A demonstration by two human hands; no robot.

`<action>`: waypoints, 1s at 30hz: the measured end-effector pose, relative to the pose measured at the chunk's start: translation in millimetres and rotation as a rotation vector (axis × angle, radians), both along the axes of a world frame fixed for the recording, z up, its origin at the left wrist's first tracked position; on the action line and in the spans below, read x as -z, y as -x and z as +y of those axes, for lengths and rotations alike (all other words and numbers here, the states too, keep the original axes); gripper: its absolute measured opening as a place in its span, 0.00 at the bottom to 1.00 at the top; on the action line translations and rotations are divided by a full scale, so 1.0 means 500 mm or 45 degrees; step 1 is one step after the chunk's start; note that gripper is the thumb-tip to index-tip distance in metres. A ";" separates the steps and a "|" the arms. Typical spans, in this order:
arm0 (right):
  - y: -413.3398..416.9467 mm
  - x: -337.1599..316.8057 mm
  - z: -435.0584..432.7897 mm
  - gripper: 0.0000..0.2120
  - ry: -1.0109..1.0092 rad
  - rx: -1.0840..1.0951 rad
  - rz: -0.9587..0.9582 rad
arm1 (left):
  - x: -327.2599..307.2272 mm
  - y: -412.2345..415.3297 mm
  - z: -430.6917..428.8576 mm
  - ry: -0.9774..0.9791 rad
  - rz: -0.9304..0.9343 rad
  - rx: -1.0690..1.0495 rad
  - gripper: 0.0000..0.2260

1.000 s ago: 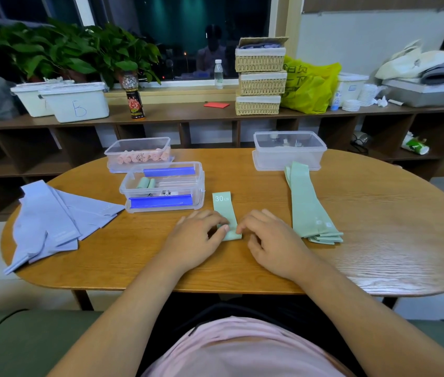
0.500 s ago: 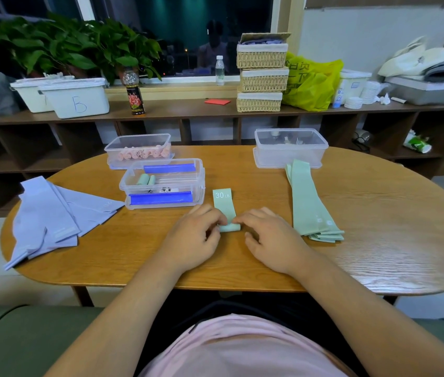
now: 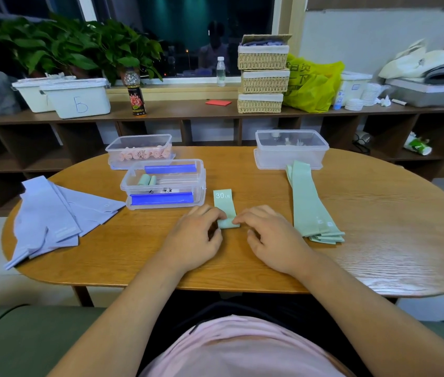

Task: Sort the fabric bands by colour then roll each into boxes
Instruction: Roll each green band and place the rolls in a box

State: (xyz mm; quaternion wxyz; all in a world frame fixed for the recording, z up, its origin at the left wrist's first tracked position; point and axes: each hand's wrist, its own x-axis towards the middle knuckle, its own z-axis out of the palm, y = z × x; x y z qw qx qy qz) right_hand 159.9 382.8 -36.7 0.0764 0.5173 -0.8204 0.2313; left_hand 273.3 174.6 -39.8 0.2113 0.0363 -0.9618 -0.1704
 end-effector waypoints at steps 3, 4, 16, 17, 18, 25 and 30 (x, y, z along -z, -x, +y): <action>0.003 -0.005 -0.015 0.20 -0.070 0.038 0.072 | 0.002 0.001 0.001 0.015 -0.015 -0.036 0.18; 0.005 -0.008 -0.021 0.20 -0.084 0.053 0.086 | 0.002 0.001 0.001 0.012 -0.012 -0.052 0.20; 0.042 -0.012 -0.105 0.14 -0.098 0.162 0.112 | 0.002 0.005 -0.001 -0.069 0.029 -0.140 0.21; 0.044 -0.008 -0.107 0.14 -0.083 0.169 0.101 | 0.003 0.005 -0.001 -0.073 0.028 -0.140 0.21; 0.045 -0.004 -0.107 0.13 -0.064 0.174 0.086 | 0.004 0.005 -0.002 -0.076 0.026 -0.141 0.21; 0.009 0.007 -0.052 0.11 0.028 0.141 0.078 | 0.003 0.001 -0.007 -0.136 0.037 -0.087 0.21; -0.023 0.016 -0.012 0.12 0.014 0.108 0.103 | -0.001 -0.006 -0.003 -0.140 0.081 0.008 0.19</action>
